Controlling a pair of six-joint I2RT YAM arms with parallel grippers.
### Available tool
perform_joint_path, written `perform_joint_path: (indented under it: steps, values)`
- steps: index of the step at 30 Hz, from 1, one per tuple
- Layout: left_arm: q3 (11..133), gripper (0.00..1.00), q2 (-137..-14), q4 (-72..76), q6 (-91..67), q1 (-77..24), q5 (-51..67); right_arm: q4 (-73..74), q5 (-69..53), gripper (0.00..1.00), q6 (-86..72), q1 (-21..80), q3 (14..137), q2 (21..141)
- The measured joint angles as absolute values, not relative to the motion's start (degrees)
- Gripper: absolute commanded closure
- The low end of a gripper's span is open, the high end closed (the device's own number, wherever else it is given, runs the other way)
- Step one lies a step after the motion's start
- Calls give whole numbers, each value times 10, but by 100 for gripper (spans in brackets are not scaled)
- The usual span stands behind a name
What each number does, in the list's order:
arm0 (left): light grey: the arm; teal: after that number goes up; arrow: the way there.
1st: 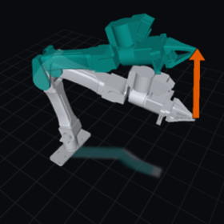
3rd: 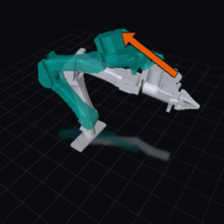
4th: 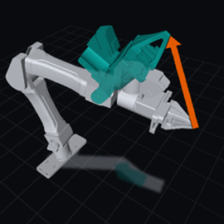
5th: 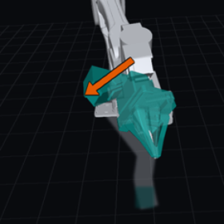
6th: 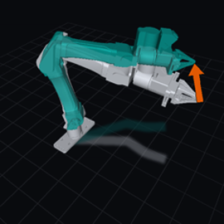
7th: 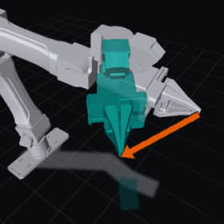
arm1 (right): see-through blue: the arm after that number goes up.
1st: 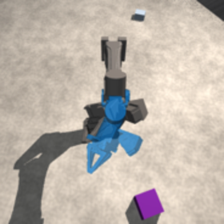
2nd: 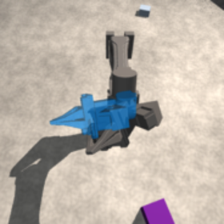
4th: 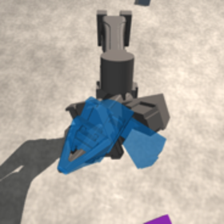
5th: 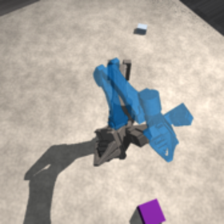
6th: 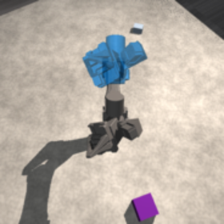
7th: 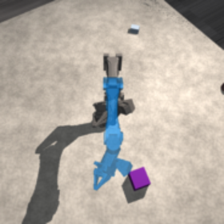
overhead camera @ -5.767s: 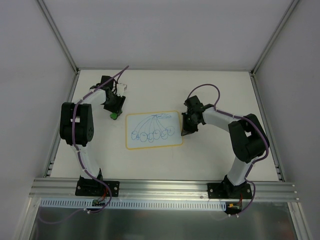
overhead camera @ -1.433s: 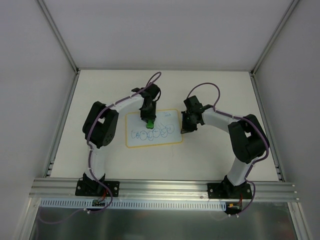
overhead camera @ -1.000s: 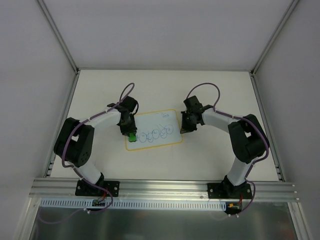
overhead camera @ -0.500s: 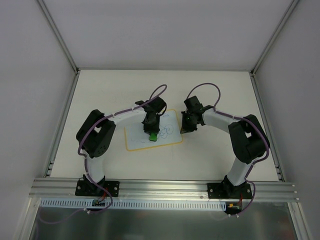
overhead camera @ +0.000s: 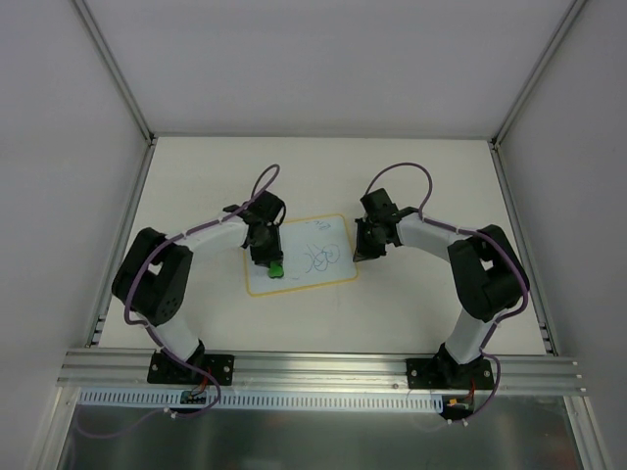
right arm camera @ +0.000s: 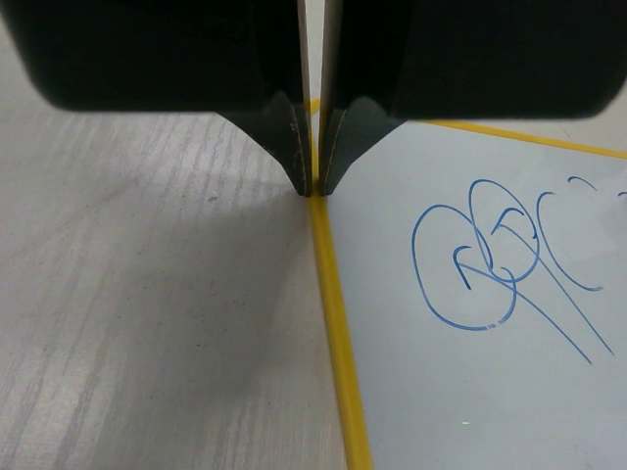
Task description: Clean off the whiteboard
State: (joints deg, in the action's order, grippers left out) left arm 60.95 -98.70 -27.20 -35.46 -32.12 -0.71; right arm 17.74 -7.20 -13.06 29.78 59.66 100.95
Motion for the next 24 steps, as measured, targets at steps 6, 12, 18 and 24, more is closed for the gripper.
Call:
perform_joint_path:
  steps: [6, 12, 18, 24]
  values:
    - [548, 100, -930, -277, -348, -241, -20, 177, -75, 94, -131, 298, 597, 1009]
    - [567, 100, -944, -300, -324, -203, -20, 177, -76, 94, -131, 298, 597, 1009]
    - [656, 100, -1015, -329, -295, -190, -22, 176, -78, 94, -131, 299, 597, 1009]
    - [750, 100, -1084, -333, -267, -186, -30, 176, -78, 94, -131, 299, 597, 1009]
